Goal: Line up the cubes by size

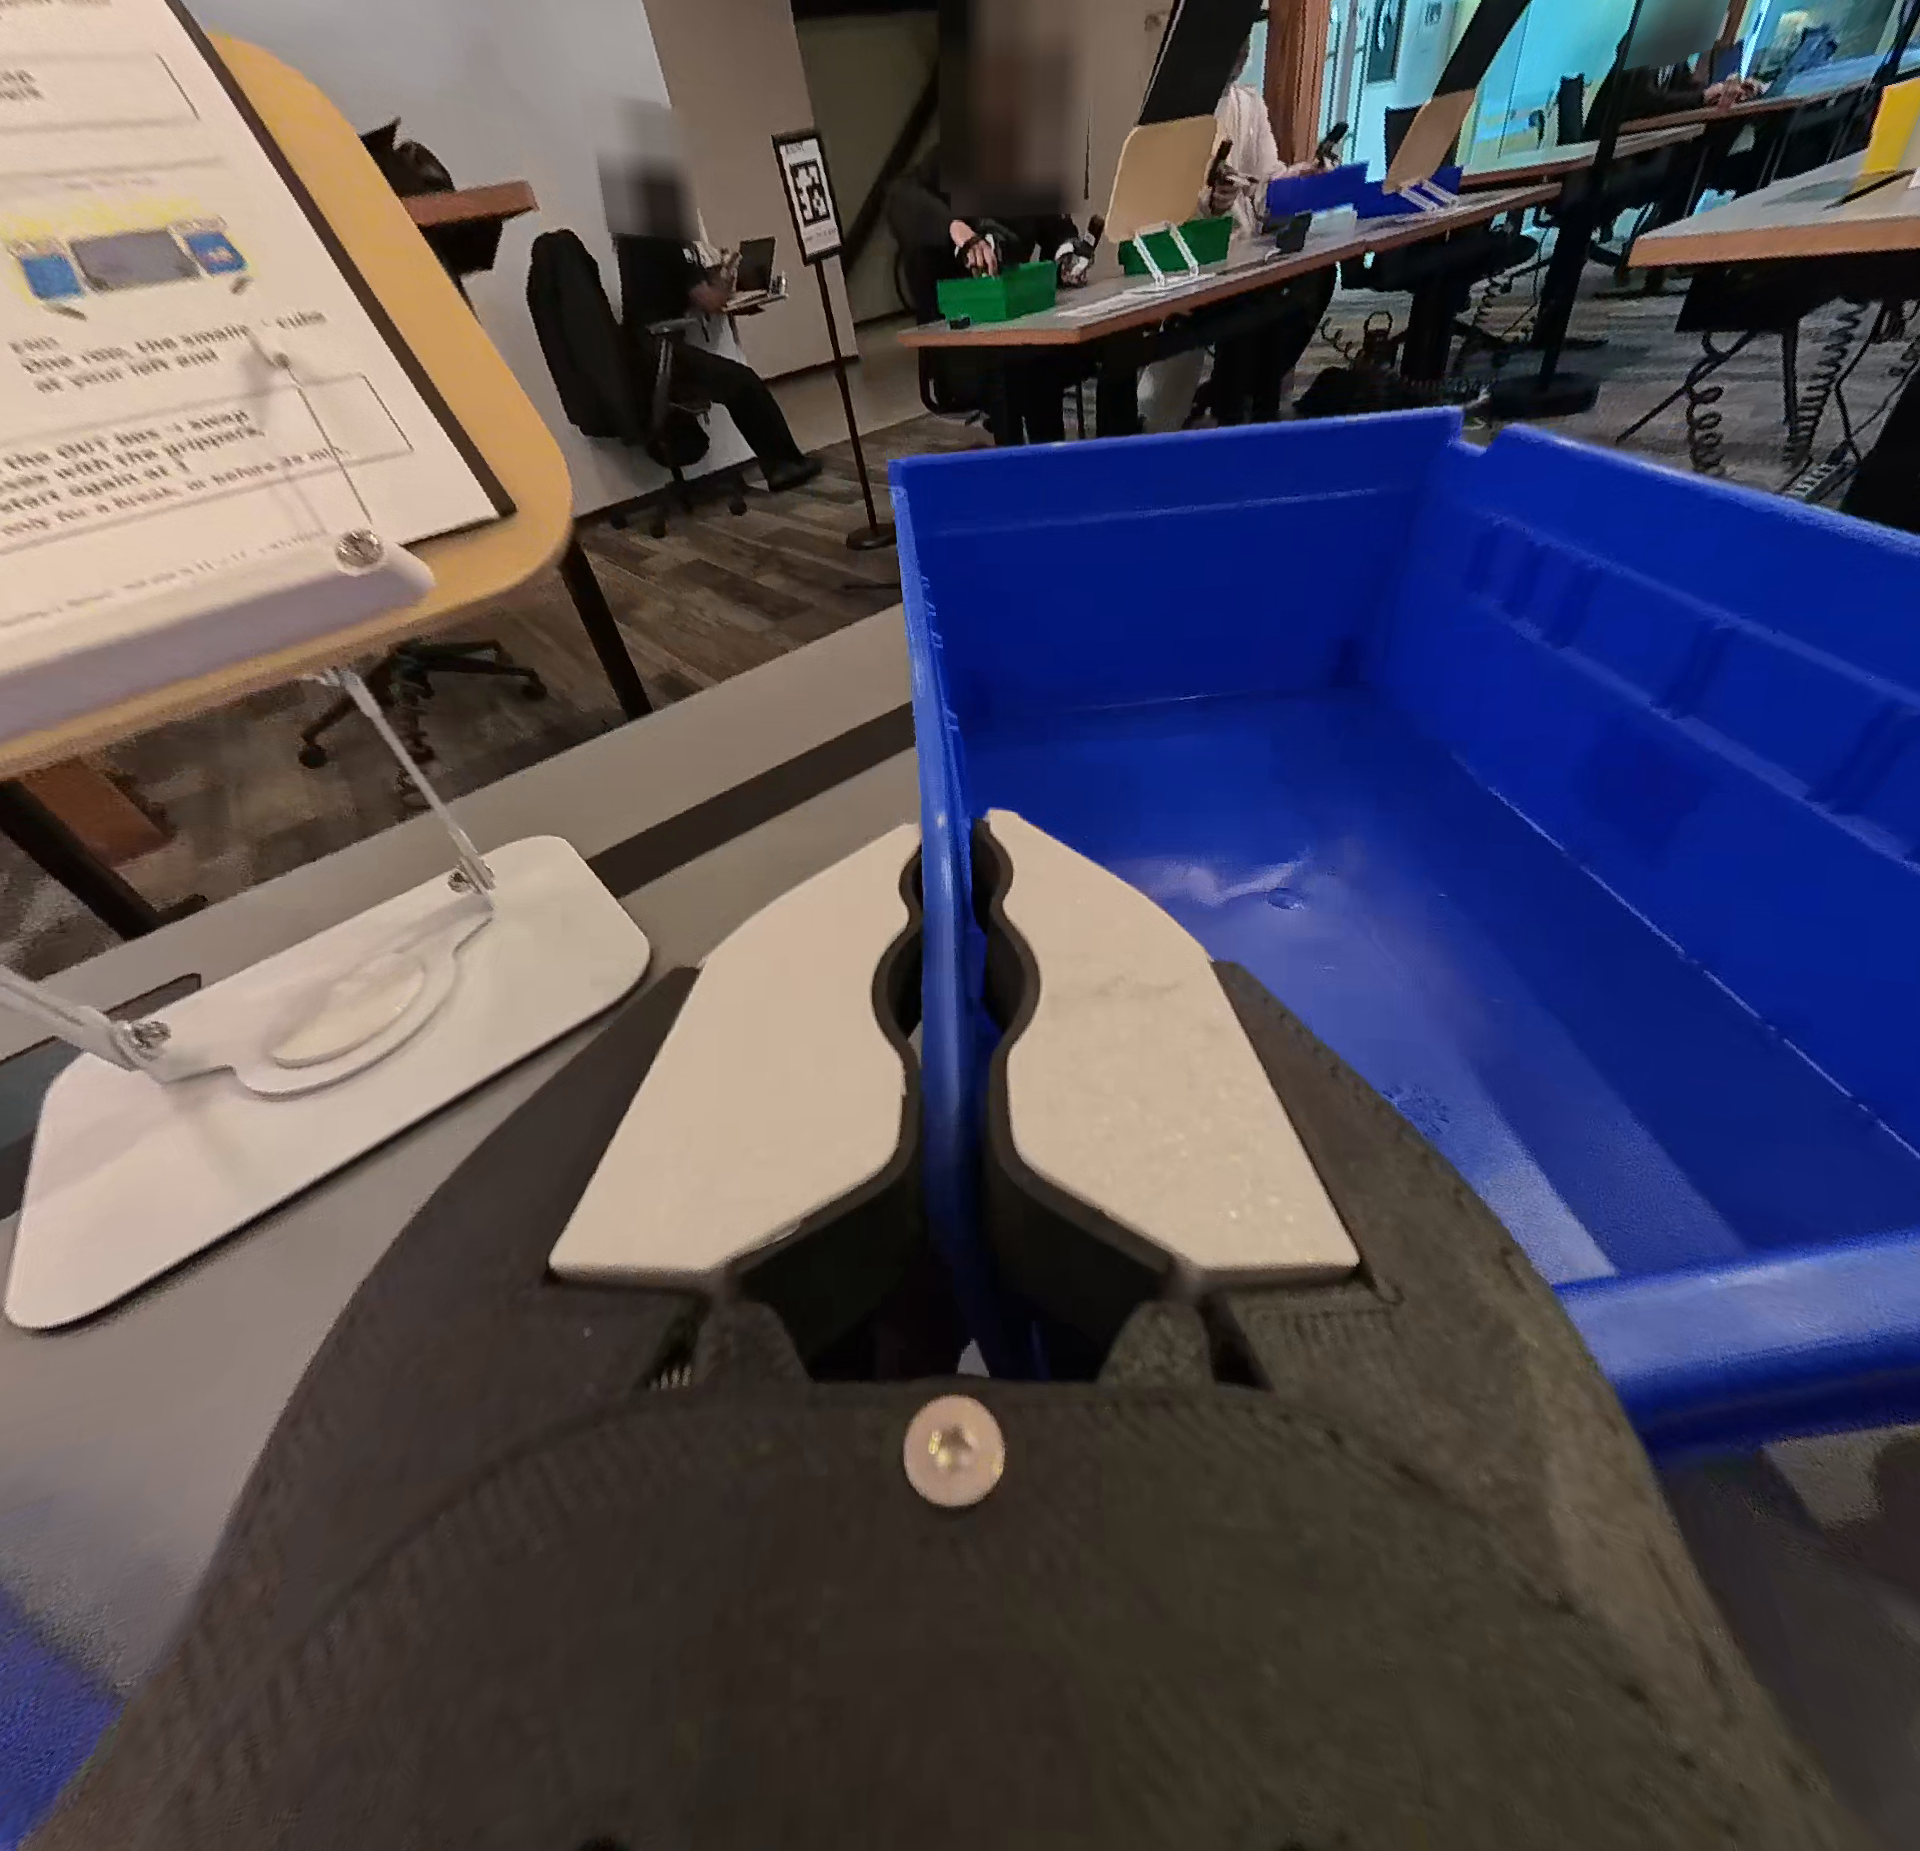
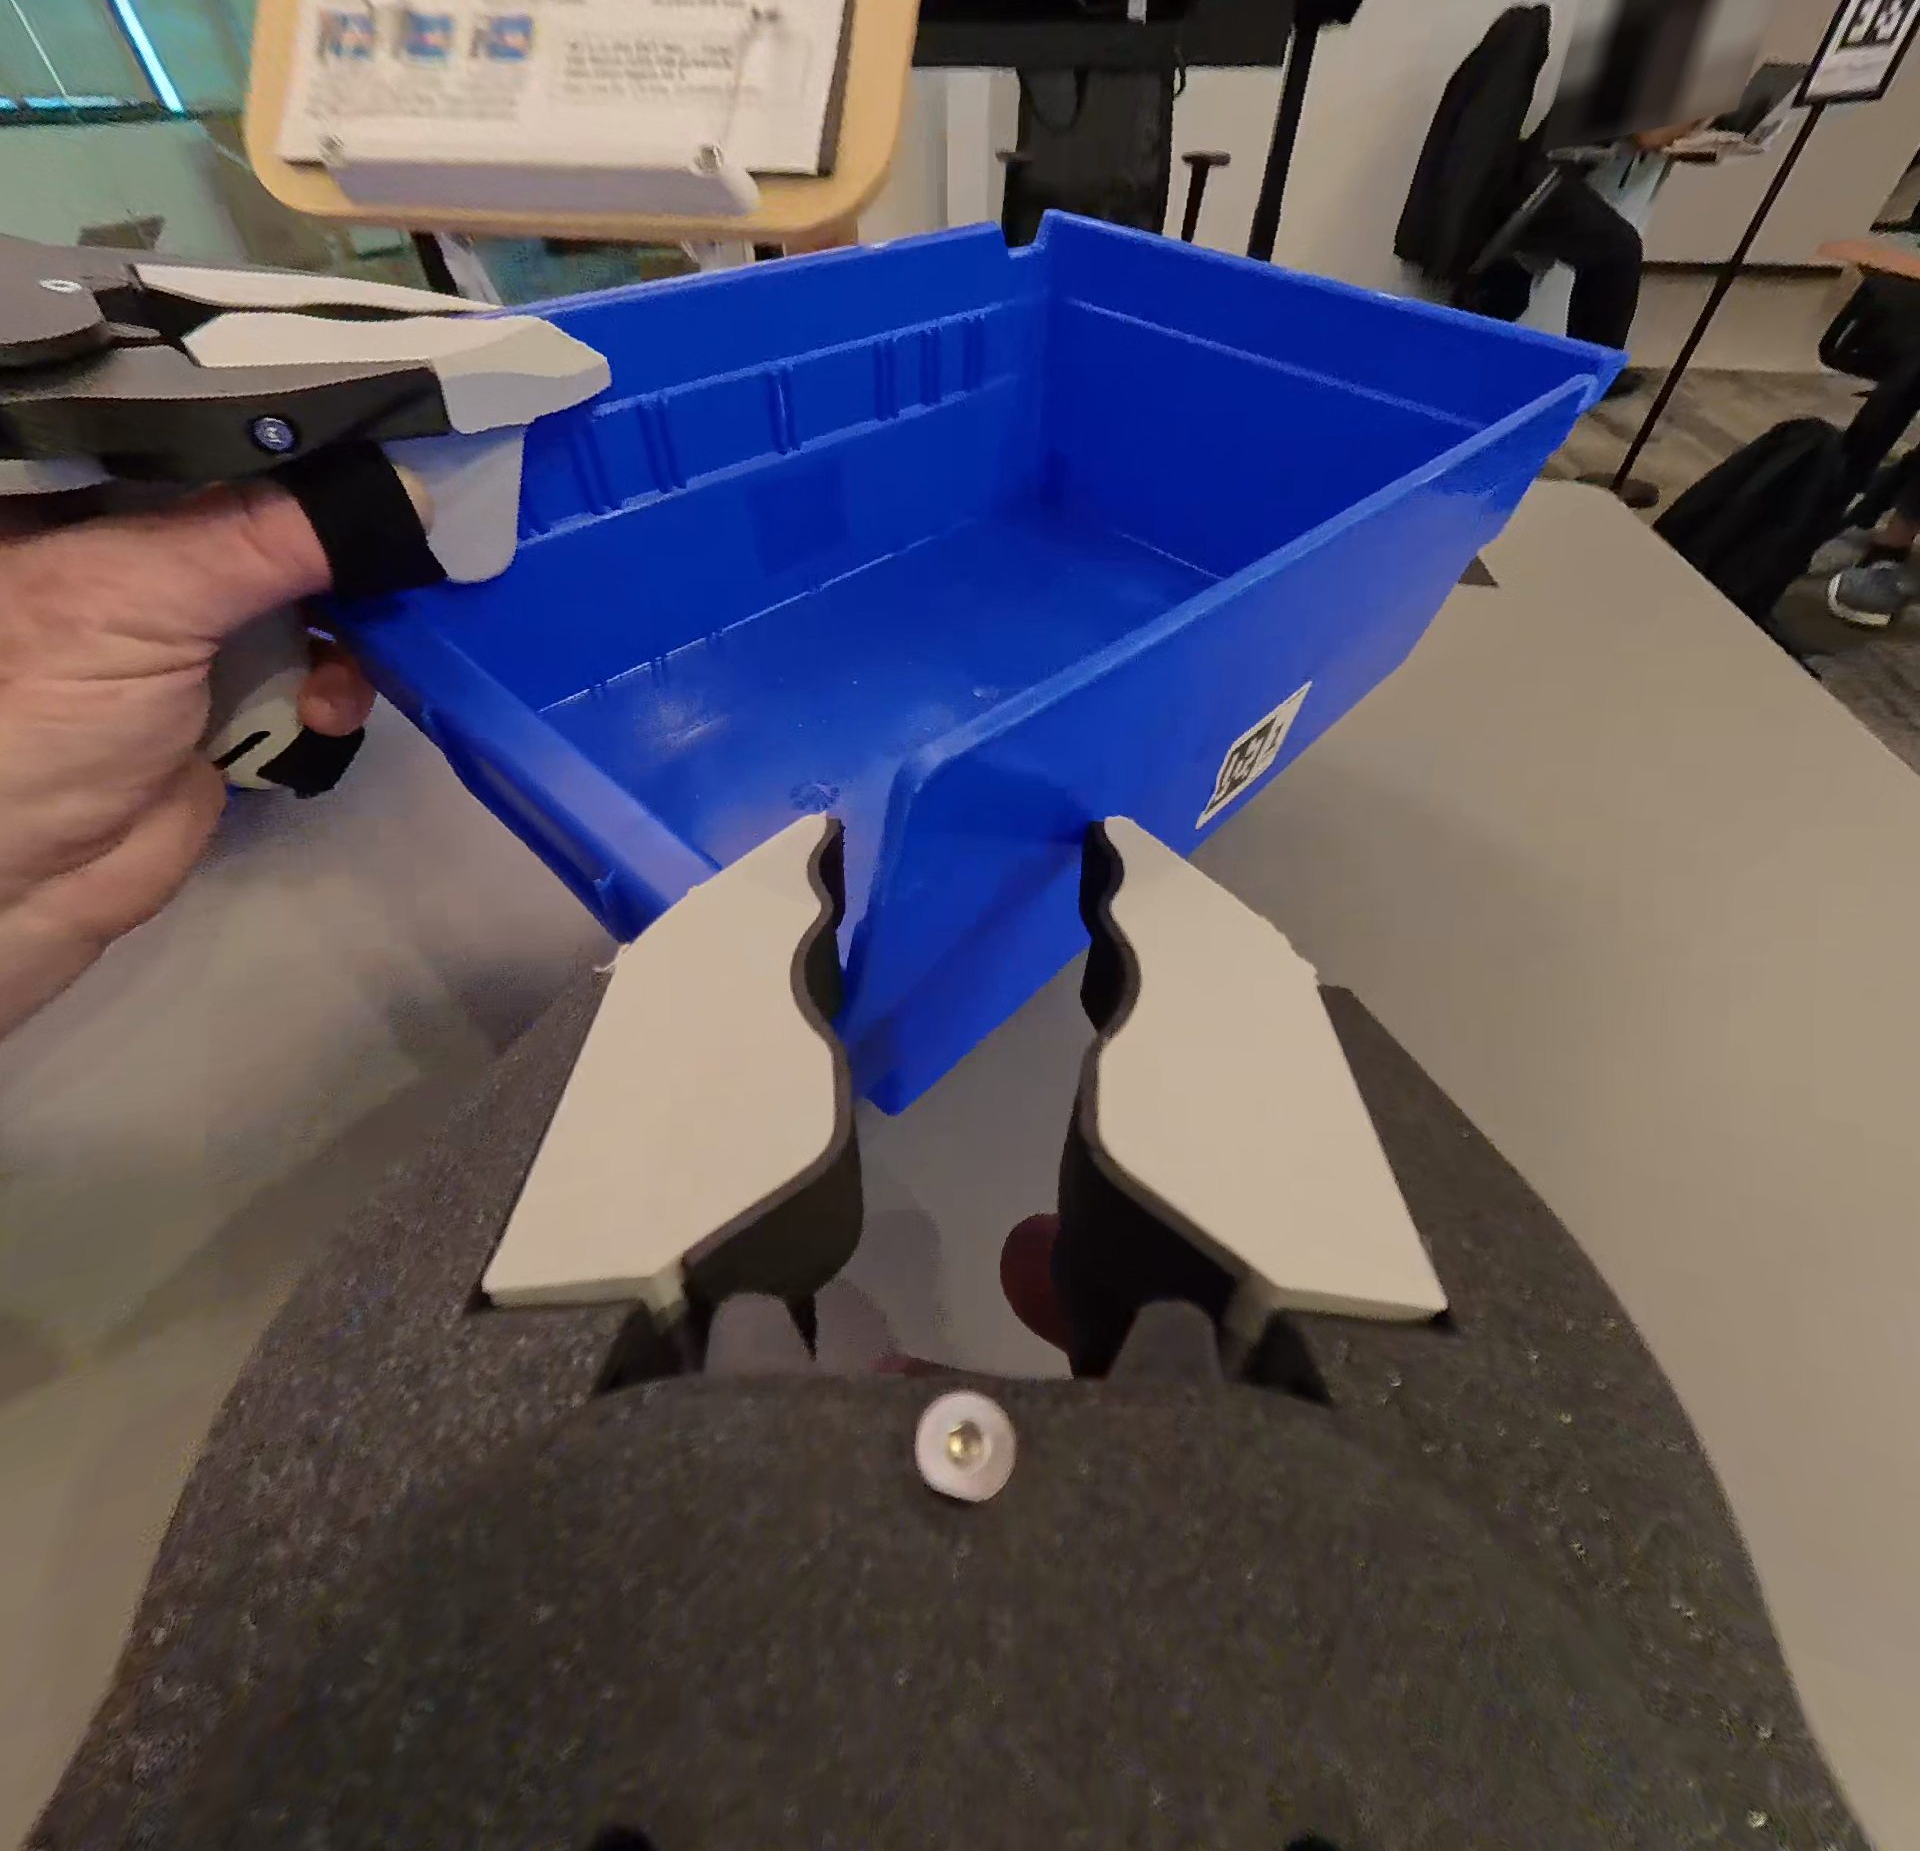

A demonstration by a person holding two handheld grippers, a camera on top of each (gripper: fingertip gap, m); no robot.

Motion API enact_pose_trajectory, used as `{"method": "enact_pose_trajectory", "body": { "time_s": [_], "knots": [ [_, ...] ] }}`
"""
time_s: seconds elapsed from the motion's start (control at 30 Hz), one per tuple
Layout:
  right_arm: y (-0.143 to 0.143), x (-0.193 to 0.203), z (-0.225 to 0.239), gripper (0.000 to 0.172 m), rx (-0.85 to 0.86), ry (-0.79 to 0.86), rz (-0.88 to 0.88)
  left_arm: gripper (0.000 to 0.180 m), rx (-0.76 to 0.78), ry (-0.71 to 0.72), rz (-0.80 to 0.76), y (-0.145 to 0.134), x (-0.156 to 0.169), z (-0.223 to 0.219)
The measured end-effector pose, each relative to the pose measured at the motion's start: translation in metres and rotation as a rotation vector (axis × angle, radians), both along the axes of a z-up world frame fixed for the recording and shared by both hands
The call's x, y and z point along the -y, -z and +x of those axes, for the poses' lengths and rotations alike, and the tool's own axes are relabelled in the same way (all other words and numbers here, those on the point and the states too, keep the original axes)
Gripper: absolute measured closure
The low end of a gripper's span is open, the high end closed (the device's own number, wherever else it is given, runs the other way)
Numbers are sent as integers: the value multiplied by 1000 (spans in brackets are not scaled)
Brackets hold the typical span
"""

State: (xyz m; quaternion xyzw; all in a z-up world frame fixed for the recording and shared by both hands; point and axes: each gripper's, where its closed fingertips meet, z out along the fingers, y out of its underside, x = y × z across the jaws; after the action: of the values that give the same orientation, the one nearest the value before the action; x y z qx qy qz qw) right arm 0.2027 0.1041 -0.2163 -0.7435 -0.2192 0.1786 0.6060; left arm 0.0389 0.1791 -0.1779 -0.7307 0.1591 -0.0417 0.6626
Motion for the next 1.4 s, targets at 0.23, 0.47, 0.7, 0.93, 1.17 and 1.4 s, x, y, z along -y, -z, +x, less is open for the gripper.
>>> {"method": "enact_pose_trajectory", "body": {
  "time_s": [0.23,0.47,0.7,0.93,1.17,1.4],
  "knots": [
    [20,-22,9,131,36,22,-69,164,31,31,-55,24,-8,12],
    [35,-50,21,131,71,41,-135,149,42,51,-73,39,-12,26],
    [44,-80,33,134,109,45,-171,136,93,87,-52,46,-22,39],
    [44,-108,39,131,118,41,-184,121,181,131,-89,48,-29,51],
    [43,-134,41,130,83,34,-192,108,264,186,-98,45,-38,60],
    [41,-155,44,131,55,35,-175,102,342,228,-102,43,-49,65]
  ]
}}
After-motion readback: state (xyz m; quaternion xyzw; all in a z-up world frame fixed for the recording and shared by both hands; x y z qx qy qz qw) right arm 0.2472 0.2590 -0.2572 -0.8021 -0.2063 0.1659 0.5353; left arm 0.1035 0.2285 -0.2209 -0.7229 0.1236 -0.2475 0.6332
